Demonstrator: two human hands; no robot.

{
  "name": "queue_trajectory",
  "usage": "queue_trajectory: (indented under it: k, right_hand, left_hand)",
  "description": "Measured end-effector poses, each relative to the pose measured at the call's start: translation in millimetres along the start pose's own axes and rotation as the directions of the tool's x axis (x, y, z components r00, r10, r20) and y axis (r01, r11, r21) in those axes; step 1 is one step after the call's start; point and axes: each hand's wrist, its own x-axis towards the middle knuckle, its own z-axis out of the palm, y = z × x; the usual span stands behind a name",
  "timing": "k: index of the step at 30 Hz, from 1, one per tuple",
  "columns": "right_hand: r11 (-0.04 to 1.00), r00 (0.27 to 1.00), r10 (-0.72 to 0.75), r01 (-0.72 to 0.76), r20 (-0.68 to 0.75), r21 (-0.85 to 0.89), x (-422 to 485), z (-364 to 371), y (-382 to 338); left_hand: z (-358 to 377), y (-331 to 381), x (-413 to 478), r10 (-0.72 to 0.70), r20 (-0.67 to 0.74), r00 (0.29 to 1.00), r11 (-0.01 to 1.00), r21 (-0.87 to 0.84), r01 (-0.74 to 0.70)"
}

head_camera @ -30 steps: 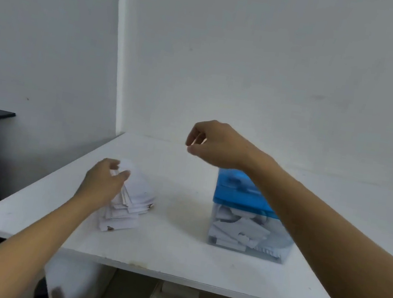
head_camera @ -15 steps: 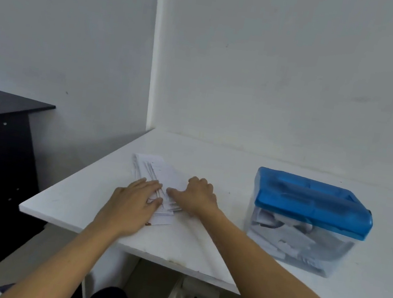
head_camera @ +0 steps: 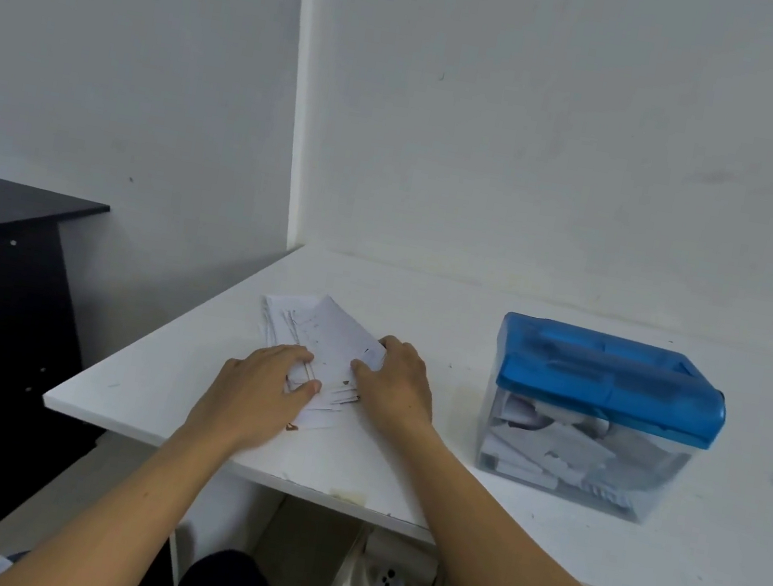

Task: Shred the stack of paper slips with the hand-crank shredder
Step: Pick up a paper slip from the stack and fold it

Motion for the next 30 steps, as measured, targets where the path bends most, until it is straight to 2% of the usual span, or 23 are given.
queue_trajectory:
  k: [5,10,15,17,19,21,23,25,30]
  right_hand:
    - [0.981,0.999,0.044,-0.041,-0.012,0.188,-1,-5,1]
    - [0.902,0.989,0.111,-0.058,-0.100,0.428,-3,-11,1]
    - [0.832,0.984,0.134,-0.048,-0.116,0.553,-5,-16,-1]
    - [0.817,0.990,0.105,-0.032,-0.094,0.575,-7,-15,-1]
    - [0.786,0.995,0.067,-0.010,-0.068,0.618,-10,-14,-3]
    - [0.752,0.998,0.034,0.010,-0.054,0.659,-11,-14,-9]
    - [0.743,0.998,-0.005,0.045,-0.061,0.668,-15,-14,-15]
    - [0.747,0.997,-0.042,0.073,-0.062,0.661,-19,-17,-21]
    - [0.785,0.983,-0.173,0.178,-0.066,0.594,-30,-51,-41]
  left_hand:
    - [0,-1,2,0.008,-0.004,1.000,1.000,0.007,-0.008]
    - [2,0,1,0.004,-0.012,1.000,1.000,-0.016,-0.005]
    - [-5,4,2,0.035,-0.138,0.990,0.999,-0.034,-0.040]
    - [-9,11,0,0.005,-0.214,0.977,0.994,-0.108,-0.028]
    - [-11,21,0,-0.087,-0.221,0.971,0.961,-0.276,0.023]
    - [-15,35,6,-0.190,-0.163,0.968,0.852,-0.517,0.080]
    - [-20,49,10,-0.257,-0.113,0.960,0.729,-0.675,0.116]
    - [-26,60,13,-0.265,-0.119,0.957,0.684,-0.722,0.100]
    - [-48,91,19,-0.163,-0.226,0.960,0.687,-0.725,-0.054]
